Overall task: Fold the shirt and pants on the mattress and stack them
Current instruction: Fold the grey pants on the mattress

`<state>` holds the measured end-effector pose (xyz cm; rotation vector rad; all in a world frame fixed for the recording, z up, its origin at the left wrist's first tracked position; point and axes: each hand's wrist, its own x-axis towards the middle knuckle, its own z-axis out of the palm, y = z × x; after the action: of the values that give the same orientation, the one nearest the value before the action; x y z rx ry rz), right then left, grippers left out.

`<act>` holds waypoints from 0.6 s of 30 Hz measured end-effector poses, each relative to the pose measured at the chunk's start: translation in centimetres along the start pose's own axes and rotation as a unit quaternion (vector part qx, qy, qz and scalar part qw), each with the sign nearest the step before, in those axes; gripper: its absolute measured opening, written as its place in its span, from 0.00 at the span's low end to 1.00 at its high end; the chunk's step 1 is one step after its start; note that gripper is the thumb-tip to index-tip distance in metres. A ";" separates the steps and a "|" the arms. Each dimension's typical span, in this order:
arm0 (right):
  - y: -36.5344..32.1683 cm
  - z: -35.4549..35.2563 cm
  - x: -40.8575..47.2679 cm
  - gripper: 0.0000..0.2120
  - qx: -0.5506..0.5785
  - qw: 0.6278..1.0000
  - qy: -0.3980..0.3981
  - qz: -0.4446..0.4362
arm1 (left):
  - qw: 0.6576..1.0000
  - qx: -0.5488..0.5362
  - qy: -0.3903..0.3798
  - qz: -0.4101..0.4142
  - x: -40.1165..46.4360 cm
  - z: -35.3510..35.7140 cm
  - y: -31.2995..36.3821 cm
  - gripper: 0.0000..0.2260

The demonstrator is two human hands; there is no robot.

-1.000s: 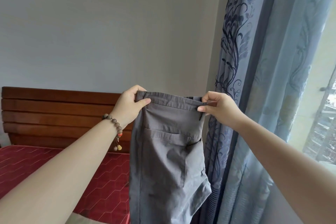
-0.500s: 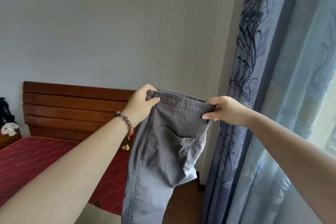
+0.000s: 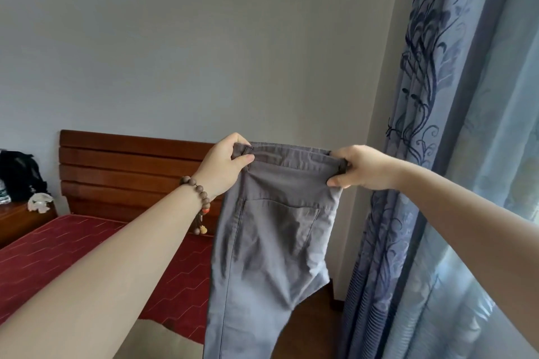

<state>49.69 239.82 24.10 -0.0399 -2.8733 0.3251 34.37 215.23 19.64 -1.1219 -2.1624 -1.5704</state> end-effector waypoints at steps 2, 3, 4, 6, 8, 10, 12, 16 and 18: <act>0.1 -0.6 0.7 0.14 0.067 0.996 0.059 -0.020 | 0.999 0.050 -0.005 0.016 0.4 -0.9 0.2 0.06; 0.0 -0.7 1.0 0.15 0.119 0.988 0.097 -0.030 | 0.997 0.072 -0.001 0.027 0.7 -1.4 0.4 0.05; -0.1 -0.7 1.3 0.17 0.186 0.972 0.136 -0.040 | 0.995 0.086 0.012 0.040 1.0 -1.8 0.6 0.05; -0.6 -0.1 1.4 0.26 0.354 0.916 0.185 -0.040 | 0.992 0.079 0.067 0.065 1.4 -2.6 1.0 0.06; -0.9 1.3 1.4 0.25 0.460 0.874 0.155 0.001 | 0.993 -0.003 0.109 0.049 1.2 -2.9 1.3 0.09; -1.0 2.9 1.2 0.18 0.446 0.888 0.104 0.036 | 0.986 -0.102 0.133 0.009 0.6 -2.7 1.5 0.13; -1.1 3.6 1.2 0.10 0.438 0.888 0.138 0.040 | 0.966 -0.219 0.132 -0.034 -0.5 -2.5 1.5 0.16; -1.4 2.4 1.1 0.06 0.506 0.838 0.203 -0.009 | 0.941 -0.307 -0.020 -0.144 -3.8 -1.4 0.7 0.15; -1.1 2.0 0.4 0.07 0.534 0.822 0.191 -0.041 | 0.944 -0.292 -0.017 -0.155 -5.0 -0.8 0.9 0.12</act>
<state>48.76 238.37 22.52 0.1967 -1.9289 1.6191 38.23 212.45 17.59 -0.9779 -2.0173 -2.4604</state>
